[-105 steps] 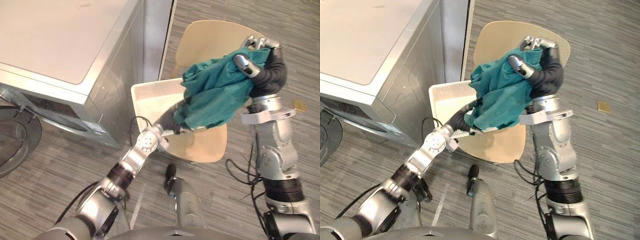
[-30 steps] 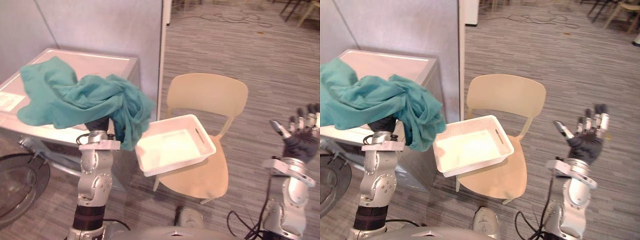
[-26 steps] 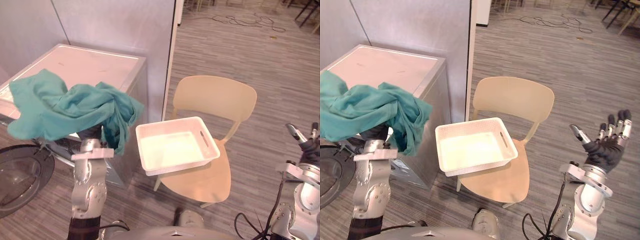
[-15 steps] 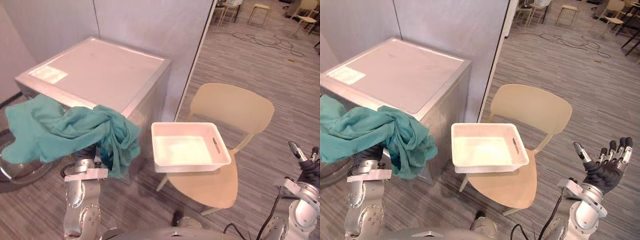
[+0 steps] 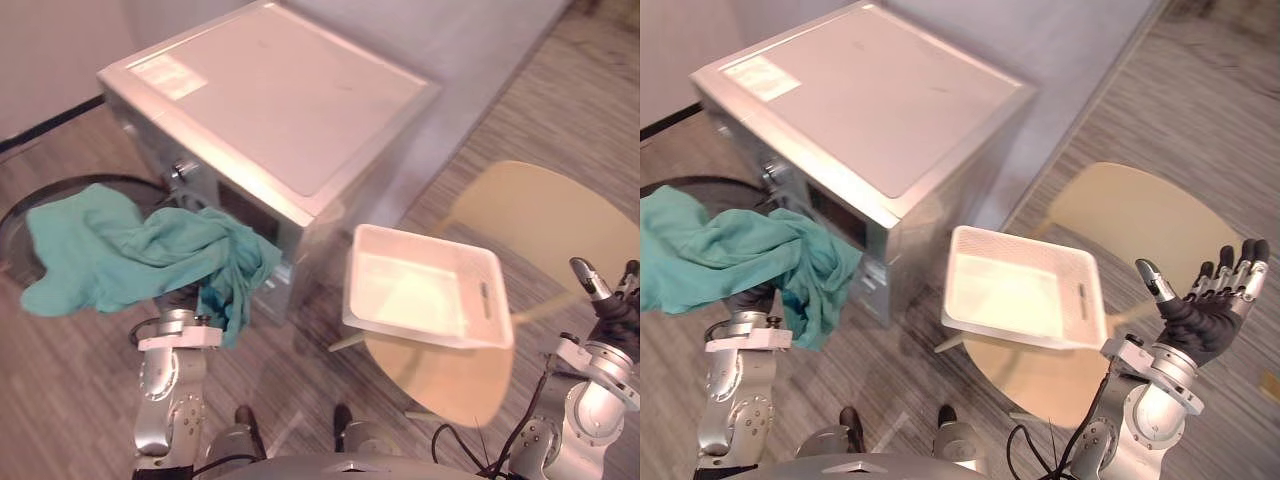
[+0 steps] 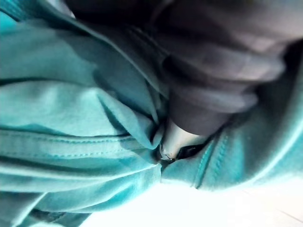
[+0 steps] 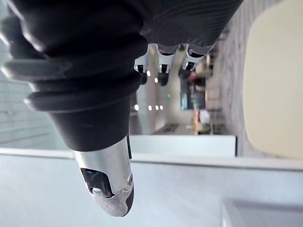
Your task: Pick up the laundry basket with both hands and put the clothes into the washing machine.
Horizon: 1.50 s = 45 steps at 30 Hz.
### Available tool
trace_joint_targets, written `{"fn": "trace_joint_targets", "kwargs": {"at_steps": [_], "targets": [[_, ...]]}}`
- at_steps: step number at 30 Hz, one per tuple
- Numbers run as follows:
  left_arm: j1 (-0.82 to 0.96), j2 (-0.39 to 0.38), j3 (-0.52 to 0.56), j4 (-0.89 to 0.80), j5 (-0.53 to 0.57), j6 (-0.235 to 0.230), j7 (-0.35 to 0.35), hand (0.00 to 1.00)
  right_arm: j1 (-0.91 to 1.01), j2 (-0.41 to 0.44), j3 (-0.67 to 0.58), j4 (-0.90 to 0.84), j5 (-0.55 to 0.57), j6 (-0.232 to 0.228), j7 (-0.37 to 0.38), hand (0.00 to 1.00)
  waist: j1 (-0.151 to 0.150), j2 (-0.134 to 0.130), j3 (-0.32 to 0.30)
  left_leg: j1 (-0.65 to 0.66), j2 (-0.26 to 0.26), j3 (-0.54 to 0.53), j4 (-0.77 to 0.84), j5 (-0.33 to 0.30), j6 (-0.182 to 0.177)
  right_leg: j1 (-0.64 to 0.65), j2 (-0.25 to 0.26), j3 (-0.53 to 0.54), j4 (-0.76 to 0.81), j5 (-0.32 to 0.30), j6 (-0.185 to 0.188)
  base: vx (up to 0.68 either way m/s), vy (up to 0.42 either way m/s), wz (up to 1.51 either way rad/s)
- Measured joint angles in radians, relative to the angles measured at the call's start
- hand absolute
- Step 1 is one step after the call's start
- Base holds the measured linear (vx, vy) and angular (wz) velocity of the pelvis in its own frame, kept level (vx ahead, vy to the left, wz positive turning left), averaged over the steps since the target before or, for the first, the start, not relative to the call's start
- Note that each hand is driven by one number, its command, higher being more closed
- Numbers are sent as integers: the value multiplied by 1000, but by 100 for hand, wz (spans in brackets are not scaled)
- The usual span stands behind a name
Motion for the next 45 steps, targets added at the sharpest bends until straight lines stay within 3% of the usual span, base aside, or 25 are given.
{"fn": "trace_joint_targets", "kwargs": {"at_steps": [5, 7, 8, 9, 11, 13, 14, 18, 19, 21, 22, 23, 25, 26, 28, 30, 32, 34, 35, 38, 39, 40, 41, 44, 45], "targets": [[14, -5, -98, -6, 9, 6, -2, 100, -8, -4, 105, -100, -5, -14, -1, 0, 30, 5, 7, 24, -2, -70, -11, 29, -6, -19, -13, -50, 209, -91, -20, 90, -74, 92], [12, -7, -112, -6, 9, 5, -8, 100, -20, -6, 126, -131, -5, -39, 0, 0, 32, -30, 1, 0, -22, 17, 18, 27, -3, 2, -53, -50, 150, -129, -12, -19, -26, 75], [12, -11, -115, -2, 9, 5, -17, 100, -31, -10, 123, -129, -5, -52, -3, 0, 36, -37, 2, -37, 31, 160, 84, -51, 26, 21, -64, -57, 110, -153, 22, -37, -69, 45], [12, -20, -116, 19, 8, 6, -18, 100, -46, -17, 129, -110, -6, -52, -4, 0, 44, -28, 10, -78, 109, 250, 176, -94, 19, 18, -64, -62, 86, -163, 29, -31, -72, 31], [13, -44, -121, 77, 7, 17, -18, 100, -51, -41, 161, -86, -5, -43, -4, 0, 37, -4, 21, -85, 188, 271, 199, -95, 9, 21, -79, -80, 92, -163, 30, 21, 58, 24], [17, -57, -138, 109, 8, 27, -16, 100, -41, -55, 168, -73, -5, -39, -3, 0, 29, 24, 11, -60, 236, 271, 155, -31, 7, 30, -105, -93, 100, -172, 56, 59, 173, 37], [13, -64, -151, 109, 8, 27, -15, 100, -40, -52, 164, -72, -5, -40, -4, 0, 16, 25, 14, -56, 211, 276, 157, -18, -87, 51, -141, -113, 88, -171, 88, 116, 267, 48], [-18, -57, -167, 114, 6, 27, -8, 100, -43, -41, 162, -72, -7, -32, -4, 0, 14, 24, 17, -130, 118, 272, 264, -115, -11, 68, -230, -150, 33, -73, 131, 117, 344, 37], [-22, -56, -172, 121, 6, 27, -7, 100, -49, -39, 162, -72, -8, -29, -5, 0, 14, 24, 17, -129, 106, 275, 275, -130, 0, 61, -246, -146, 57, -64, 126, 89, 405, 7], [-37, -46, -191, 148, 7, 28, -6, 100, -63, -36, 162, -66, -32, -19, -12, 0, 15, 34, 22, -95, 76, 296, 269, -163, 29, -10, -292, -115, 209, -7, 41, 75, 392, -12], [-39, -36, -195, 150, 7, 29, -4, 100, -79, -32, 168, -60, -48, -16, -25, 0, 7, 47, 30, -60, 65, 308, 242, -174, 46, -76, -310, -86, 327, 57, -72, 108, 417, -18], [-42, -31, -190, 150, 7, 29, -2, 100, -79, -26, 170, -60, -48, -16, -29, 0, -2, 55, 35, -32, 58, 312, 218, -178, 53, -124, -300, -46, 430, 36, -97, 156, 448, -13], [-45, -16, -182, 160, 8, 28, 5, 100, -51, -7, 170, -59, -48, -16, -32, 0, -26, 61, 38, 59, 23, 314, 119, -165, 65, -190, -203, 28, 593, -73, -46, 168, 312, 1], [-46, -11, -183, 165, 8, 27, 5, 100, -43, -7, 169, -60, -49, -17, -33, 0, -33, 62, 36, 81, 12, 313, 92, -159, 67, -196, -173, 36, 602, -97, -33, 166, 194, 8], [-65, 2, -185, 198, 12, 26, 3, 100, -8, -7, 135, -61, -48, -18, -30, 0, -56, 62, 29, 137, -33, 308, 3, -138, 70, -219, -49, 62, 539, -179, -3, 193, 134, 16], [-85, 2, -186, 237, 13, 27, 3, 100, 21, -7, 105, -62, -48, -18, -27, 0, -66, 62, 27, 161, -59, 302, -29, -136, 69, -230, 33, 90, 425, -219, -5, 217, 59, 16], [-90, 1, -187, 272, 13, 27, 0, 100, 34, -7, 102, -61, -48, -16, -27, 0, -84, 65, 29, 179, -68, 303, -40, -137, 69, -257, 97, 99, 316, -215, -25, 208, -14, 3], [-87, -2, -189, 307, 18, 28, -3, 100, 53, -8, 131, -59, -77, -17, -37, 0, -96, 70, 31, 204, -64, 321, -31, -153, 45, -256, 133, 57, 173, -85, -105, 297, -35, -14], [-83, -14, -195, 328, 20, 39, -2, 100, 62, -9, 168, -42, -111, -16, -50, 0, -102, 95, 24, 217, -41, 331, -25, -160, 37, -204, 149, 27, 118, -57, -116, 297, -24, -43], [-62, -30, -197, 335, 37, 41, -1, 100, 166, -2, 321, -42, -197, -14, -85, 0, -94, 93, 26, 240, 24, 435, 145, -162, 25, -131, 180, 55, 110, -58, -116, 264, -54, -56], [-19, -39, -196, 322, 37, 40, 10, 100, 268, 17, 388, -40, -266, -13, -122, 0, -96, 96, 32, 218, 111, 497, 385, -122, 31, -84, 189, 46, 127, -66, -114, 231, -87, -69], [10, -40, -196, 309, 37, 37, 16, 100, 317, 27, 408, -40, -288, -14, -143, 0, -98, 95, 33, 204, 150, 515, 491, -73, 37, -61, 190, 49, 128, -72, -115, 205, -65, -117], [77, -32, -200, 287, 37, 22, 30, 100, 411, 29, 435, -38, -315, -15, -186, 0, -94, 82, 35, 179, 221, 550, 655, -3, 51, -15, 182, 99, 117, -95, -141, 275, 56, -156], [173, -23, -220, 278, 37, 2, 54, 100, 507, 19, 427, 48, -322, -7, -241, 0, -100, 100, 33, 130, 324, 606, 749, -86, 85, 3, 189, 261, 92, -149, -148, 213, 157, -163], [200, -15, -234, 284, 38, 2, 58, 100, 549, 14, 430, 125, -327, 20, -243, 0, -97, 85, 39, 128, 348, 614, 693, -121, 91, -3, 183, 355, 103, -164, -145, 201, 282, -183]]}}
